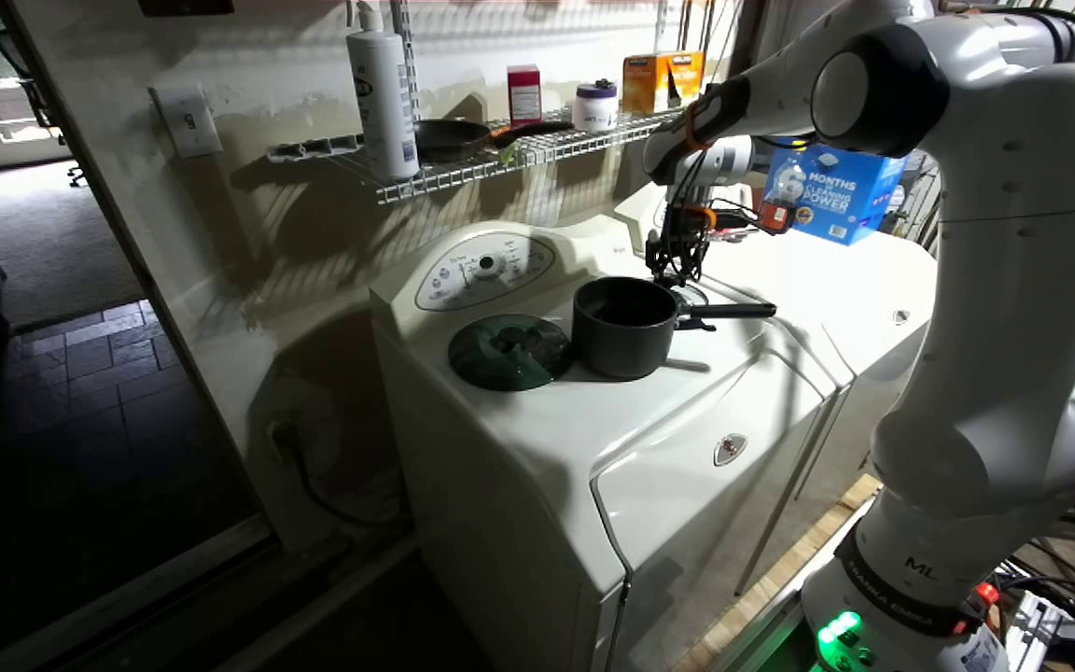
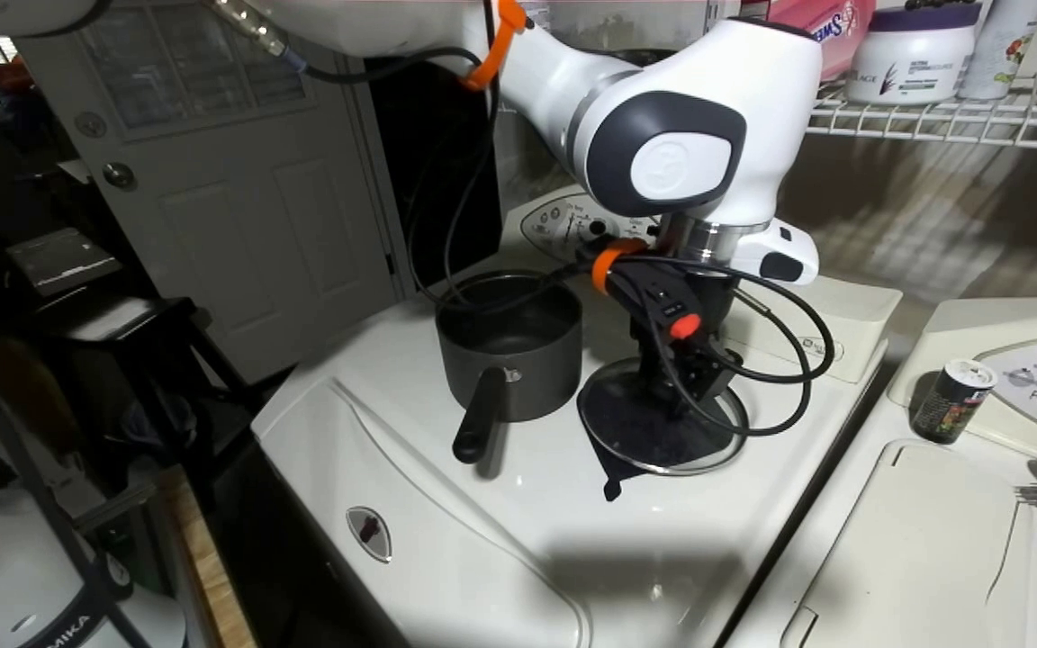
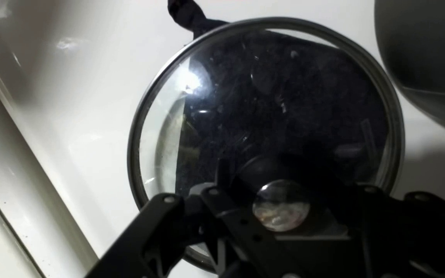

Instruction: Pick up the clear oven pot lid and put it on the black oven mat

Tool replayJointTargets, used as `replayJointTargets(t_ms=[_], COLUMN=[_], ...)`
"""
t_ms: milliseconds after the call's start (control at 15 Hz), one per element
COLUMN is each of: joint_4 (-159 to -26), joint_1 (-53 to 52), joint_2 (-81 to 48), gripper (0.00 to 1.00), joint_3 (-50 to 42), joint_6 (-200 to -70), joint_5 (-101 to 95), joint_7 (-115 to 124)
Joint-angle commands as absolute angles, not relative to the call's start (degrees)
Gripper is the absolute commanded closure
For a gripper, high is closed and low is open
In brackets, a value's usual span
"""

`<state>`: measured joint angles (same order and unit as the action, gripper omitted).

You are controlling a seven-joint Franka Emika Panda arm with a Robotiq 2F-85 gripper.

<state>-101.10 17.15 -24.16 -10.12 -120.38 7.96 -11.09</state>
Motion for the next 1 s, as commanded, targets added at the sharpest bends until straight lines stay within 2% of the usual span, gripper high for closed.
replayJointTargets(t_ms=[0, 67, 133, 200, 333, 400, 933], joint_4=[-101.53, -101.56, -101.67, -101.77, -101.91, -102.05, -106.34], joint_1=[17.92, 17.92, 17.89, 17.91, 17.92, 17.92, 16.60], joint_2=[-23.81, -23.83, -23.80, -23.75, -23.21, -22.78, -12.05], gripper=[0.66, 0.66, 0.16, 0.15, 0.03, 0.00, 0.00], joint_3=[-9.21, -9.15, -9.11, -9.05, -9.00, -8.99, -9.76], joint_6=[-121.38, -121.30, -121.28, -121.39, -121.74, -121.92, -122.89], joint_5=[9.41, 9.47, 9.48, 9.58, 9.69, 9.73, 7.91], joint_7=[-11.86, -11.84, -11.77, -11.79, -11.79, -11.85, -11.97])
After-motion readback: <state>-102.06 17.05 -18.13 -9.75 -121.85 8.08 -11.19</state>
